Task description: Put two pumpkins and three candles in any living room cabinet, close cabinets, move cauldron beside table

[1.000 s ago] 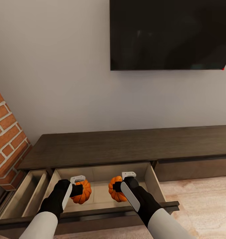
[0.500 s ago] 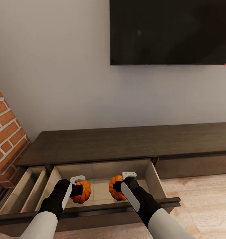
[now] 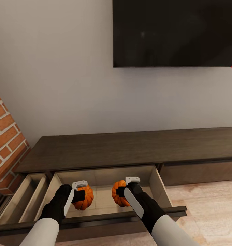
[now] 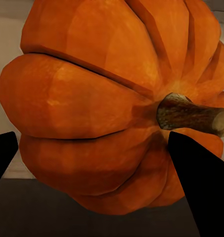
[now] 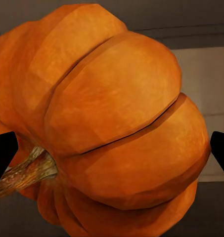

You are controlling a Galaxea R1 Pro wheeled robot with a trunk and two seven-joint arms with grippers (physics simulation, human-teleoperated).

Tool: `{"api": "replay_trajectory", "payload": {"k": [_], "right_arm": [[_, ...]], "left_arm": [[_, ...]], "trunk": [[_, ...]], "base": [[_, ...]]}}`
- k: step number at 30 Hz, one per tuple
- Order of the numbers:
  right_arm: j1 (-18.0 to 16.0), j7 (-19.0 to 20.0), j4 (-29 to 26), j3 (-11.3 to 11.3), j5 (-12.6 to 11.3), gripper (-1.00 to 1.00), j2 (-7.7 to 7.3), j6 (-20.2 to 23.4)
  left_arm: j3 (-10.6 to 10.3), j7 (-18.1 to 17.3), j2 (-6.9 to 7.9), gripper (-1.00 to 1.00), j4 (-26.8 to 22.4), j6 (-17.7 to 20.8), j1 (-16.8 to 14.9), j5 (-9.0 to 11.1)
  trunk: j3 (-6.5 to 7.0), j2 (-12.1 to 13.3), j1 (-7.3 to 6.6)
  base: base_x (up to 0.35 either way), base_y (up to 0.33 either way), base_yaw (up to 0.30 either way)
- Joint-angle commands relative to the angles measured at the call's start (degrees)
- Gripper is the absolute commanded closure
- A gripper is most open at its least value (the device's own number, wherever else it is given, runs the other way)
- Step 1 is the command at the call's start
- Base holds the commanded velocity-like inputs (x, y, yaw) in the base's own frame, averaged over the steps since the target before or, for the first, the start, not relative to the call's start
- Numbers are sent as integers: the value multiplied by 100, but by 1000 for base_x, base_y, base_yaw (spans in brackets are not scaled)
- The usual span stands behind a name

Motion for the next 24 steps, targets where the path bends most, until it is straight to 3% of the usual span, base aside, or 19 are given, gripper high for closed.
{"api": "replay_trajectory", "payload": {"k": [1,5,16,24], "right_arm": [[0,0,0,-2,-2,100,0,-1],[0,0,0,-2,-2,100,0,-1],[0,0,8,-2,-2,100,0,-16],[0,0,9,-4,6,100,0,-24]], "left_arm": [[-2,11,0,100,1,-2,0,-11],[-2,7,3,100,2,16,0,-14],[19,77,1,100,6,89,0,-7],[25,214,0,100,2,119,0,1]], "trunk": [[0,0,0],[0,0,0],[-162,-361,198],[-162,-361,198]], "base": [[43,0,0],[15,0,0],[1,0,0],[0,0,0]]}}
